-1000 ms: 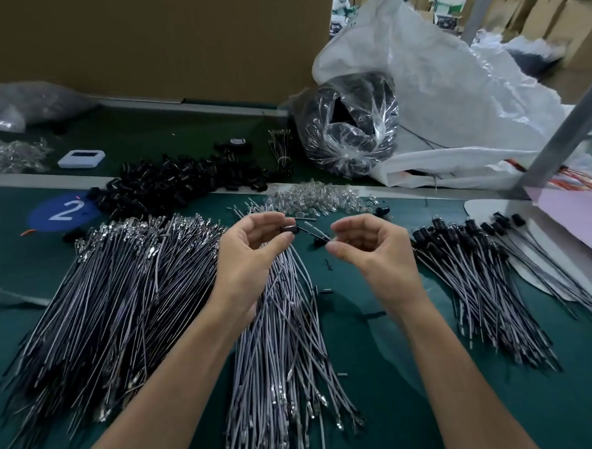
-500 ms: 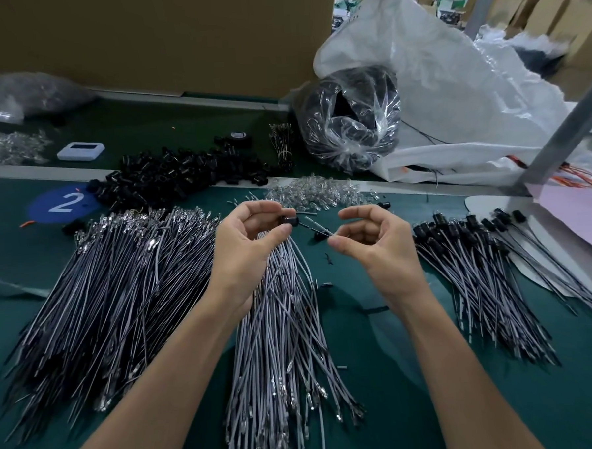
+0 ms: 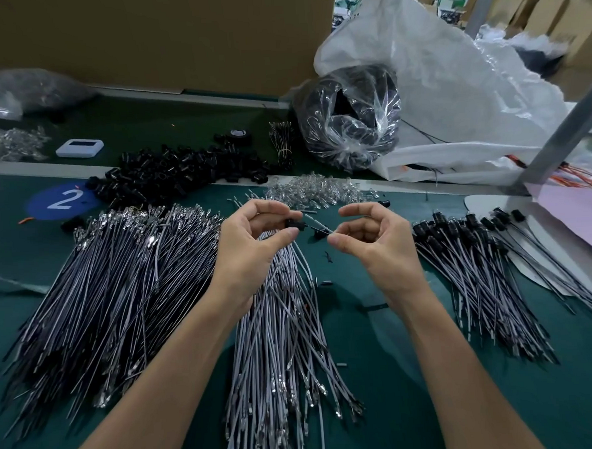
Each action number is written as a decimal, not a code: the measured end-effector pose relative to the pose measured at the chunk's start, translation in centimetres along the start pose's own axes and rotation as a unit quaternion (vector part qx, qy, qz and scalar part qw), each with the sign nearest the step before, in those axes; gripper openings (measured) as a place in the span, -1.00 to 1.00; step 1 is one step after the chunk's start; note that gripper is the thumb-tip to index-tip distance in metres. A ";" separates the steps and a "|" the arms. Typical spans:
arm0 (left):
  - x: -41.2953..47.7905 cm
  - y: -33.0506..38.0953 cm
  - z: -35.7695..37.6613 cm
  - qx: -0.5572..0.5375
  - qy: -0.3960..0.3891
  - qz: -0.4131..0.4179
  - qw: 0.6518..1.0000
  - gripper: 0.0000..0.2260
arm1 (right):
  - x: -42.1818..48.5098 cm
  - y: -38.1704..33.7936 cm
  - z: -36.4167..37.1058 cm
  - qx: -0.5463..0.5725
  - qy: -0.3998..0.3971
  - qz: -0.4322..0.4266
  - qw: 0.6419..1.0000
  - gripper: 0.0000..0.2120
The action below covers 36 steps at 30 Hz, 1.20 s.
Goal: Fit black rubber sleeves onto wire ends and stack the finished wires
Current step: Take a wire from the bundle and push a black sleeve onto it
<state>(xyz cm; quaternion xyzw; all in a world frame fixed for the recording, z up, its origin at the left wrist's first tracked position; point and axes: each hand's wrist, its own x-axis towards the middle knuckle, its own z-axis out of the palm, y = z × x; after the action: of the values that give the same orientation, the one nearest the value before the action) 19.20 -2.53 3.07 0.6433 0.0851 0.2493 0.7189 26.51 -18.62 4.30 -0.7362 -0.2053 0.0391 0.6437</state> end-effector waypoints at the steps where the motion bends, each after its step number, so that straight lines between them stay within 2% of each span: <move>1: 0.0 0.0 0.0 0.002 -0.002 -0.001 1.000 -0.74 | 0.0 0.0 0.0 0.003 -0.006 0.001 1.000 -0.67; 10: -0.5 -0.3 0.9 0.013 -0.039 -0.020 0.999 -0.66 | -0.2 0.3 0.7 0.007 -0.039 -0.003 0.999 -0.69; 13: -0.3 -0.3 0.8 -0.036 -0.010 -0.042 0.998 -0.59 | -0.2 0.3 0.8 0.004 -0.039 -0.012 0.999 -0.71; 22: -0.6 -0.2 0.8 -0.172 0.005 -0.105 0.979 -0.89 | -0.4 0.5 1.6 -0.027 -0.013 -0.074 0.997 -0.80; 28: -0.8 0.1 1.0 -0.187 -0.004 -0.097 0.978 -0.90 | -0.8 0.5 2.0 -0.049 0.001 -0.111 0.993 -0.77; 33: -0.4 0.2 0.5 -0.256 0.044 -0.125 0.958 -0.89 | -0.9 0.1 1.8 -0.015 0.011 -0.097 0.995 -0.85; 36: -0.2 0.3 0.0 -0.293 0.067 -0.131 0.945 -0.87 | -0.7 0.2 1.4 -0.035 0.021 -0.091 0.995 -0.88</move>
<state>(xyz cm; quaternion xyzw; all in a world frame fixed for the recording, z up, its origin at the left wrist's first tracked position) 19.00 -2.59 3.33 0.3691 0.1397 0.2089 0.8948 25.48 -17.63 3.72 -0.7372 -0.2586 -0.0424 0.6228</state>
